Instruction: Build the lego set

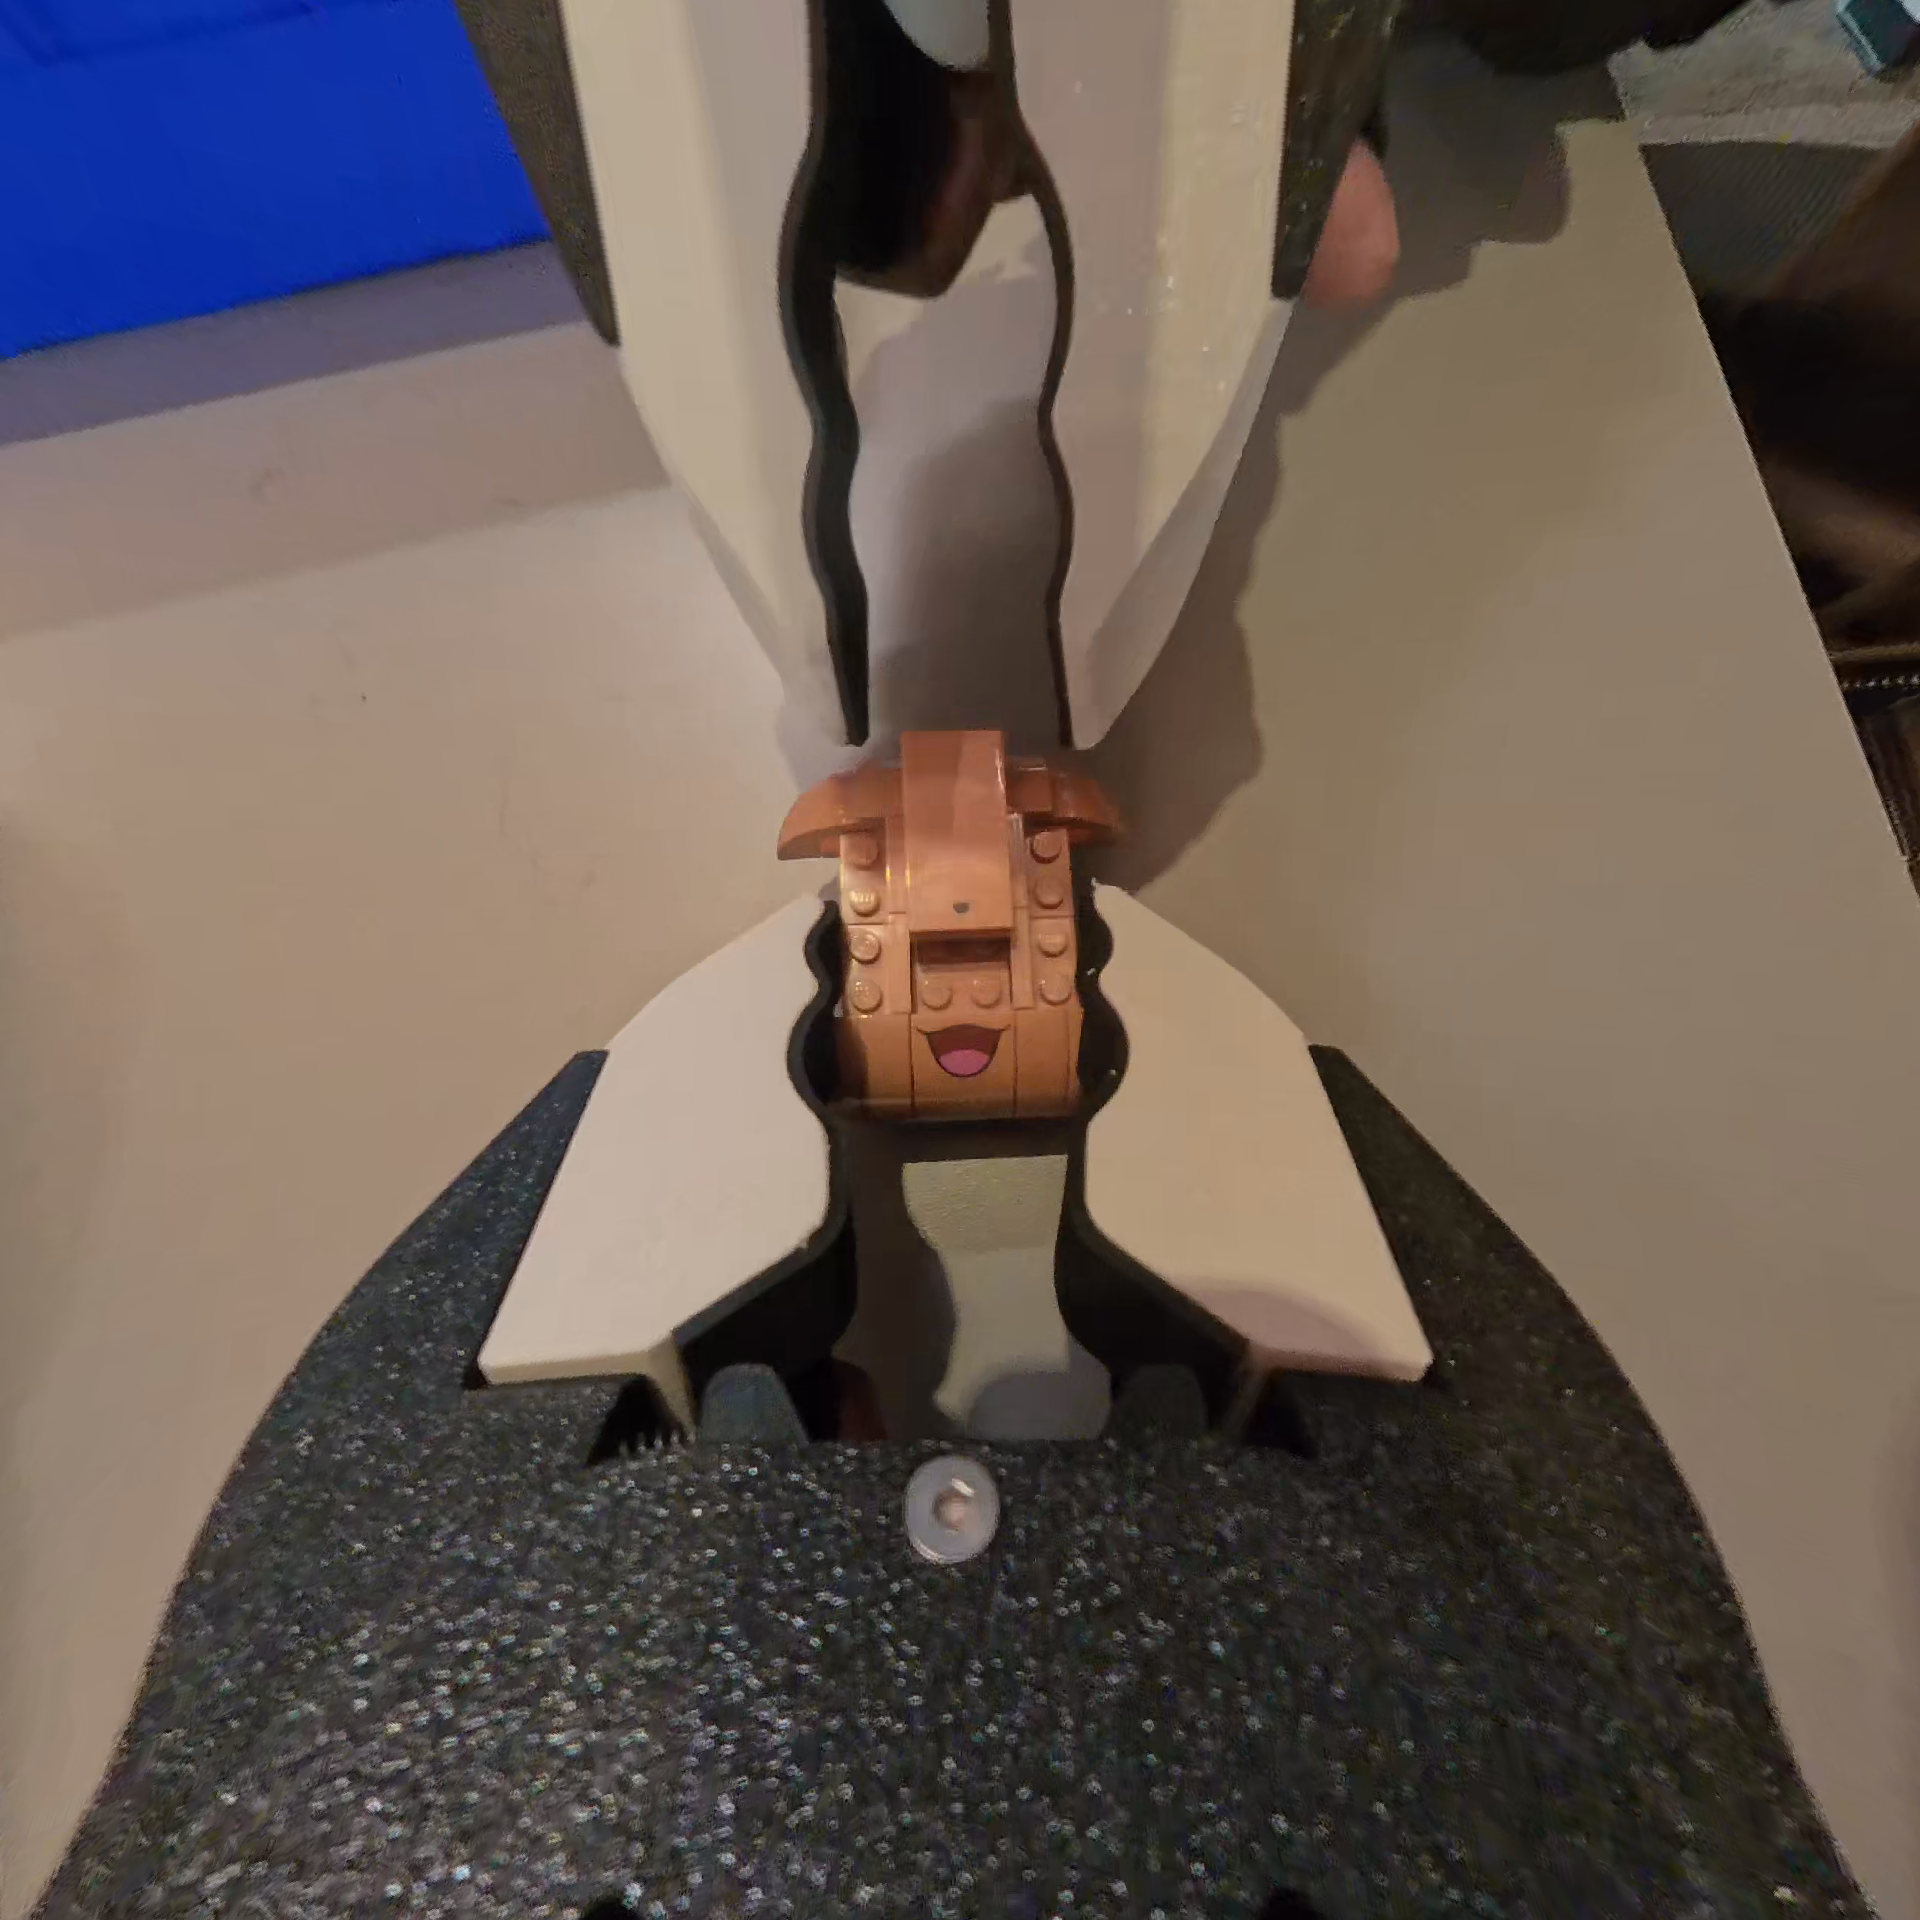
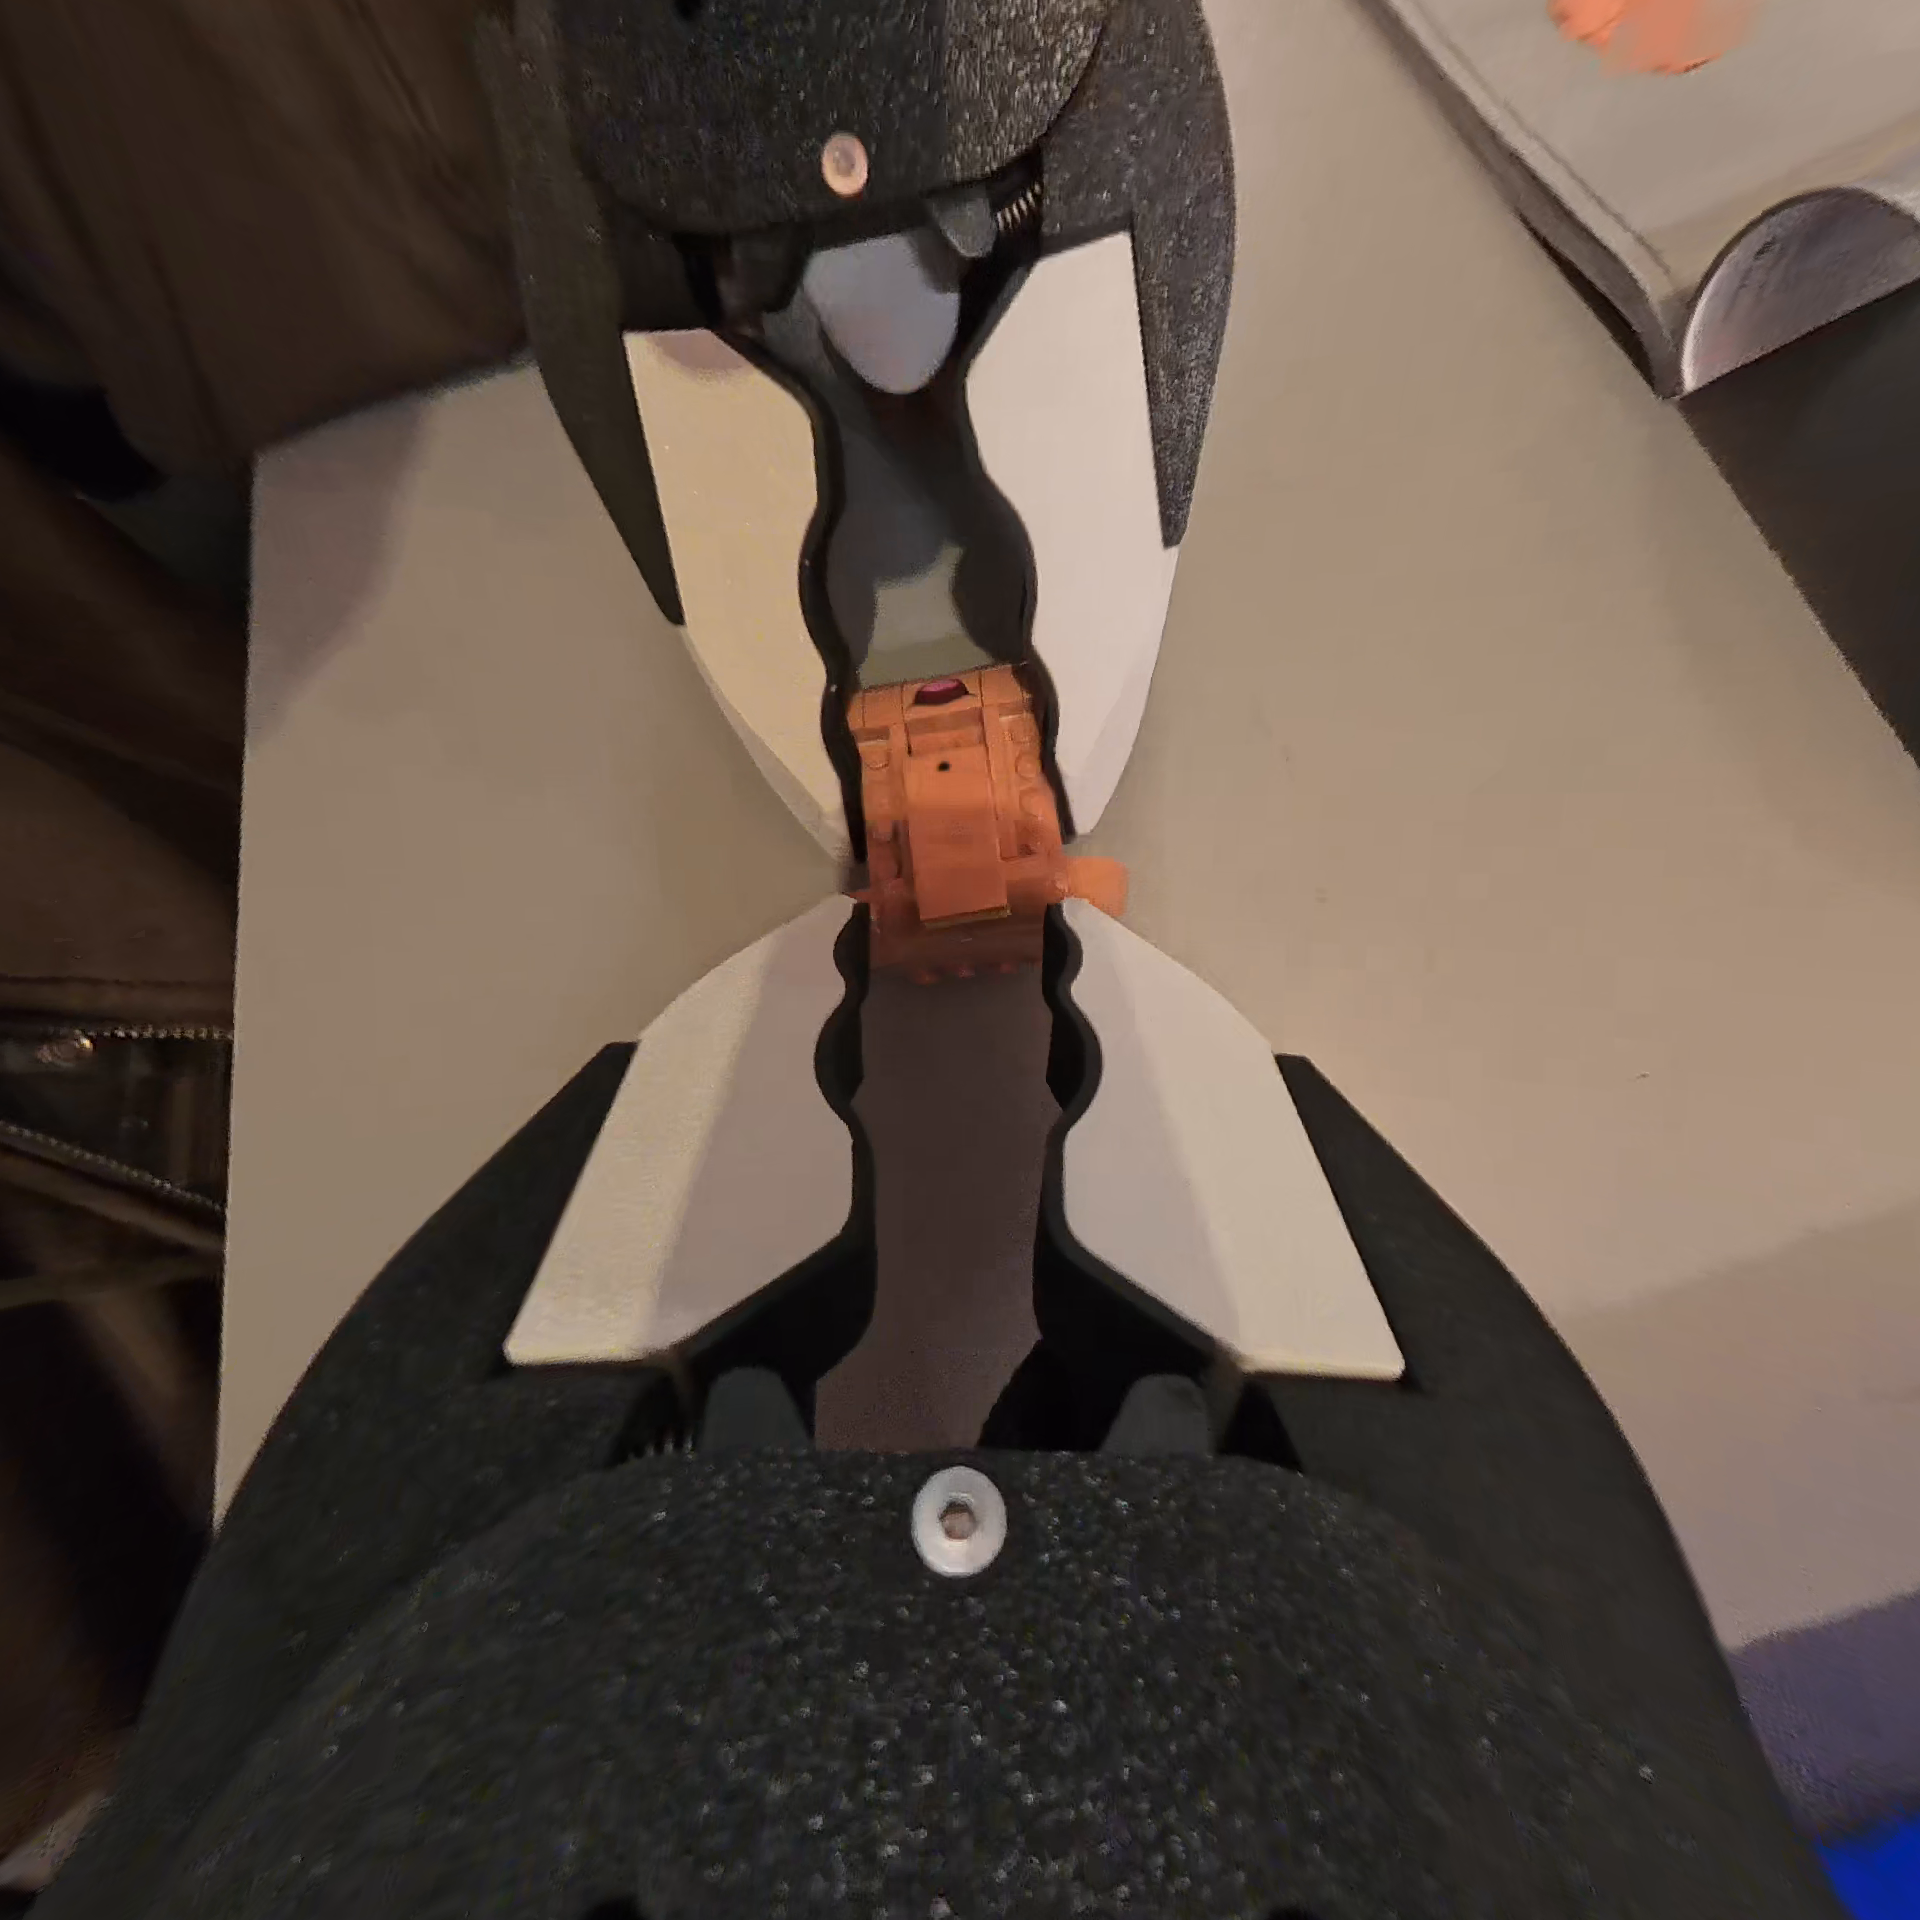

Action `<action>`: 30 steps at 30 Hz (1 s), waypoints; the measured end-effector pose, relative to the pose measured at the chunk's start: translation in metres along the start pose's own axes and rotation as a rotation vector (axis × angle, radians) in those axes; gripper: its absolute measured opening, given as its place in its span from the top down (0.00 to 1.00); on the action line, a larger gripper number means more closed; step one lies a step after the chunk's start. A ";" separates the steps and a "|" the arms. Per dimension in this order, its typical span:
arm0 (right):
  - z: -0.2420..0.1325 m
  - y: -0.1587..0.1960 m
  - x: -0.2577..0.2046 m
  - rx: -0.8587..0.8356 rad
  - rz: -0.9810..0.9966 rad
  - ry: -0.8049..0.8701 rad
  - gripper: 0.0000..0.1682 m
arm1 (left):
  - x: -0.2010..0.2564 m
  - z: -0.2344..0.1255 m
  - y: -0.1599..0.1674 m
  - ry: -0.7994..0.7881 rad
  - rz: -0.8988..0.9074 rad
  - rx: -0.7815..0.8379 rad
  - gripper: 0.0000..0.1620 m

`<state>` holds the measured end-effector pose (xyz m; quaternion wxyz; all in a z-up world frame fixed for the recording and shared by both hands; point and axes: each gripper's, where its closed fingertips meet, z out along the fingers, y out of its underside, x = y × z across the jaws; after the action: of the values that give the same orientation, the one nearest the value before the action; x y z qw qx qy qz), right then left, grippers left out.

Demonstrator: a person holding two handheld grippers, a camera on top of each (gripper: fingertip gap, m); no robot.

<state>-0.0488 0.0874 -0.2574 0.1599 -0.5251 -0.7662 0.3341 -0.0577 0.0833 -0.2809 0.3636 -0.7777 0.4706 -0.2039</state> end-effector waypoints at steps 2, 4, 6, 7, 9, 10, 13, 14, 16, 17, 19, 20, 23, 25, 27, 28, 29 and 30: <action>-0.002 -0.002 0.001 0.074 0.008 0.018 0.82 | -0.001 0.000 -0.002 0.000 -0.008 0.011 0.73; -0.003 -0.002 0.002 0.114 -0.004 0.045 0.83 | -0.001 -0.001 -0.002 0.000 -0.014 0.017 0.73; -0.003 -0.003 0.003 0.137 -0.015 0.073 0.83 | -0.001 0.000 -0.002 0.002 -0.017 0.019 0.73; -0.002 -0.003 0.003 0.142 -0.018 0.074 0.84 | -0.001 0.000 -0.002 0.002 -0.017 0.019 0.73; 0.000 -0.003 0.002 0.146 -0.021 0.067 0.84 | -0.001 0.000 -0.002 0.002 -0.017 0.020 0.73; 0.001 -0.002 0.002 0.145 -0.021 0.064 0.85 | -0.001 0.000 -0.002 0.003 -0.017 0.020 0.73; 0.002 -0.003 0.004 0.152 -0.022 0.069 0.88 | -0.001 0.000 -0.002 0.003 -0.015 0.017 0.73; 0.002 -0.004 0.004 0.158 -0.021 0.065 0.90 | 0.000 0.000 -0.002 0.004 -0.014 0.015 0.73; 0.002 -0.004 0.003 0.156 -0.021 0.057 0.90 | 0.000 0.000 -0.002 0.004 -0.012 0.014 0.73; 0.003 -0.004 0.003 0.152 -0.024 0.057 0.90 | 0.000 0.000 -0.002 0.005 -0.011 0.013 0.73; 0.004 -0.004 0.001 0.142 -0.031 0.054 0.90 | 0.001 0.000 -0.002 0.006 -0.009 0.009 0.73; 0.004 -0.005 0.001 0.137 -0.034 0.054 0.90 | 0.001 0.001 -0.002 0.006 -0.008 0.008 0.73; 0.005 -0.006 -0.002 0.110 -0.048 0.055 0.90 | 0.001 0.001 -0.001 0.005 -0.006 0.003 0.73; 0.004 -0.007 -0.001 0.094 -0.051 0.067 0.90 | 0.002 0.001 -0.001 0.004 -0.004 0.001 0.73; 0.004 -0.008 0.001 0.076 -0.040 0.083 0.90 | 0.002 0.001 -0.001 0.004 -0.003 0.000 0.73; 0.004 -0.008 0.001 0.069 -0.035 0.085 0.90 | 0.002 0.001 -0.001 0.001 -0.003 -0.002 0.73; 0.003 -0.009 0.001 0.066 -0.033 0.087 0.90 | 0.002 0.001 -0.001 0.001 -0.003 -0.004 0.73; 0.003 -0.009 0.001 0.058 -0.034 0.092 0.90 | 0.002 0.001 -0.001 0.000 -0.002 -0.005 0.73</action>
<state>-0.0571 0.0853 -0.2541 0.2158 -0.5219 -0.7569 0.3290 -0.0558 0.0825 -0.2810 0.3614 -0.7792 0.4701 -0.2031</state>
